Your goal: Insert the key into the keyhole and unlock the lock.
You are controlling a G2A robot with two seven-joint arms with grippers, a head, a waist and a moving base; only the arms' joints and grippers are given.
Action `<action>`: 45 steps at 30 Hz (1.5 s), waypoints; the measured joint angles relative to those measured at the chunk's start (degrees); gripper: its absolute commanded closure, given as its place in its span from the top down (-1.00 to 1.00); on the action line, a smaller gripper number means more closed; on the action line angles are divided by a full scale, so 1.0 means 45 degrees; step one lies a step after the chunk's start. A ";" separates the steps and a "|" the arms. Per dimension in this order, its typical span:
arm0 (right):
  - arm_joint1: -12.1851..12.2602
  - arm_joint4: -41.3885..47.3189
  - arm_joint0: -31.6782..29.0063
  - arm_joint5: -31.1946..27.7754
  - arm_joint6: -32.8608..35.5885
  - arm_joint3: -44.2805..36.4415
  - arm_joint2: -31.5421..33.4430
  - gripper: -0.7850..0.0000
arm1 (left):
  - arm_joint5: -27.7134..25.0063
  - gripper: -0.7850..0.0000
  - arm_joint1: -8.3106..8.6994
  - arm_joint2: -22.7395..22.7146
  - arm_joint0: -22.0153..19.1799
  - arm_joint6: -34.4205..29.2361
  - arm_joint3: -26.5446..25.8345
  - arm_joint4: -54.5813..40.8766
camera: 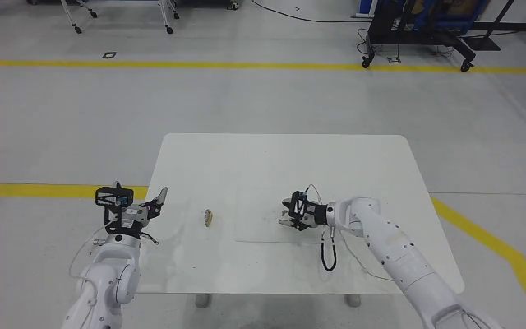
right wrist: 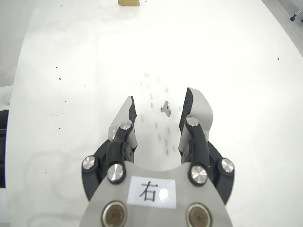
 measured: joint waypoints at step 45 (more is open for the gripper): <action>0.0733 0.0508 -0.1782 0.0812 -0.0617 -0.2932 0.1520 -1.00 | 0.0000 1.00 0.0000 0.0000 0.0000 0.0000 0.0000 0.0000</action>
